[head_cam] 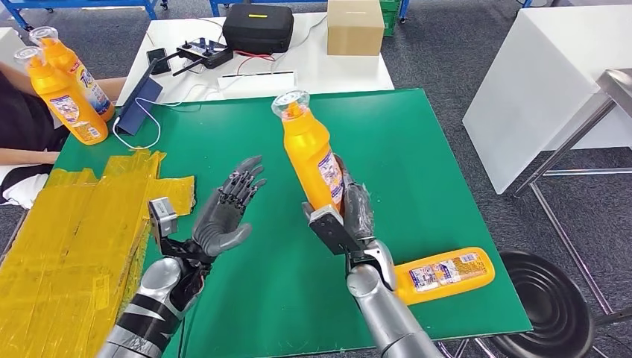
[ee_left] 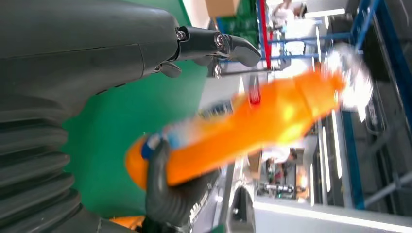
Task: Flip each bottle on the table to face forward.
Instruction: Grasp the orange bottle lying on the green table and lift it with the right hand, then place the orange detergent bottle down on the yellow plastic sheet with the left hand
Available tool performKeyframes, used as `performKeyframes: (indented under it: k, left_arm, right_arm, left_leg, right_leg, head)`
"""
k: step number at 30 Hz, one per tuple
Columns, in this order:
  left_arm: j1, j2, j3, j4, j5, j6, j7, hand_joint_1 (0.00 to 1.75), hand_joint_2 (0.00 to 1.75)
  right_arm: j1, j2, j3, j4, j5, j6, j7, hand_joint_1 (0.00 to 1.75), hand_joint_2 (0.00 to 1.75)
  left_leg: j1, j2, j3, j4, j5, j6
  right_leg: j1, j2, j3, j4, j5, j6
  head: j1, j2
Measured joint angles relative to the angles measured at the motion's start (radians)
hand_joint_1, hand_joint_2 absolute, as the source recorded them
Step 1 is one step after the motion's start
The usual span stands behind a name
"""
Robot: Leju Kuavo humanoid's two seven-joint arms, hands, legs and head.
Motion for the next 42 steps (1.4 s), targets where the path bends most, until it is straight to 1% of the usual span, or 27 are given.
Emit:
performKeyframes:
  k: [4,11,15,18,21,25,29,30,33,34,38,42]
  left_arm:
    - [-0.019,0.000,-0.032,0.006,0.019,-0.001,-0.002,0.00,1.75]
    - [-0.038,0.001,-0.037,0.034,0.048,-0.002,-0.015,0.00,1.75]
    - [-0.061,0.003,-0.036,0.061,0.056,0.004,-0.015,0.00,1.75]
    - [-0.070,0.010,-0.029,0.086,0.066,0.008,-0.021,0.00,1.75]
    - [-0.070,0.013,-0.019,0.105,0.074,0.009,-0.030,0.00,1.75]
    - [-0.066,0.015,-0.011,0.119,0.077,0.009,-0.040,0.00,1.75]
    - [-0.063,0.016,-0.007,0.126,0.078,0.009,-0.042,0.00,1.75]
    - [-0.062,0.016,-0.006,0.128,0.079,0.010,-0.042,0.03,1.75]
    - [-0.055,0.016,-0.001,0.129,0.083,0.023,-0.043,1.34,1.75]
    - [-0.051,0.015,0.002,0.128,0.085,0.032,-0.043,1.75,1.75]
    - [-0.028,0.007,0.017,0.111,0.093,0.076,-0.043,1.75,1.75]
    - [-0.016,0.000,0.029,0.098,0.096,0.090,-0.041,1.75,1.75]
  right_arm:
    - [-0.016,0.036,0.057,0.048,0.003,0.034,-0.018,1.75,1.75]
    - [-0.040,0.081,0.159,0.120,-0.024,0.048,-0.043,1.75,1.75]
    - [-0.028,0.094,0.277,0.132,-0.042,0.054,-0.064,1.75,1.75]
    - [-0.018,0.096,0.362,0.134,-0.061,0.052,-0.061,1.75,1.75]
    - [-0.019,0.091,0.415,0.135,-0.055,0.031,-0.055,1.75,1.75]
    - [-0.027,0.083,0.458,0.142,-0.028,0.003,-0.055,1.75,1.75]
    - [-0.037,0.074,0.480,0.151,-0.023,-0.003,-0.055,1.75,1.75]
    - [-0.040,0.071,0.486,0.153,-0.021,-0.002,-0.055,1.75,1.75]
    - [-0.048,0.062,0.499,0.160,-0.021,-0.001,-0.054,1.75,1.75]
    - [-0.050,0.060,0.503,0.163,-0.021,-0.002,-0.053,1.75,1.75]
    - [-0.053,0.056,0.510,0.176,-0.023,-0.012,-0.049,1.75,1.75]
    - [-0.056,0.056,0.516,0.183,-0.024,-0.017,-0.049,1.75,1.75]
  left_leg:
    - [0.000,0.000,0.000,0.000,0.000,0.000]
    - [0.000,0.000,0.000,0.000,0.000,0.000]
    - [0.000,0.001,-0.001,0.000,0.000,0.000]
    - [0.000,0.000,-0.002,0.000,0.000,0.000]
    - [0.000,0.001,-0.002,0.000,0.000,0.000]
    - [0.000,0.000,-0.002,0.000,0.000,0.000]
    - [0.000,0.000,-0.002,0.000,0.000,0.000]
    - [0.000,0.000,-0.002,0.000,0.000,0.000]
    - [0.000,0.001,-0.002,0.000,0.000,0.000]
    - [0.000,0.001,-0.002,0.000,0.000,0.000]
    - [0.000,0.001,-0.002,0.000,0.000,0.000]
    - [0.000,0.001,-0.002,0.000,0.000,0.000]
  right_leg:
    - [0.000,0.000,-0.001,0.000,0.000,0.000]
    - [0.001,0.000,-0.001,0.000,0.000,0.000]
    - [0.000,0.000,-0.002,0.000,0.000,0.000]
    - [0.000,0.000,-0.002,0.000,0.000,0.000]
    - [0.000,0.000,-0.003,0.000,0.000,0.000]
    - [0.000,0.000,-0.002,0.000,0.000,0.000]
    - [0.000,0.000,-0.003,0.000,0.000,0.000]
    - [0.000,0.000,-0.003,0.000,0.000,0.000]
    - [0.000,0.000,-0.003,0.000,0.000,0.000]
    - [0.000,0.000,-0.003,0.000,0.000,0.000]
    - [0.000,0.000,-0.003,0.000,0.000,0.000]
    - [0.000,0.000,-0.003,0.000,0.000,0.000]
  head:
    - [0.000,0.000]
    - [0.000,0.000]
    - [0.000,0.000]
    - [0.000,0.000]
    - [0.000,0.000]
    - [0.000,0.000]
    - [0.000,0.000]
    - [0.000,0.000]
    - [0.000,0.000]
    - [0.000,0.000]
    - [0.000,0.000]
    - [0.000,0.000]
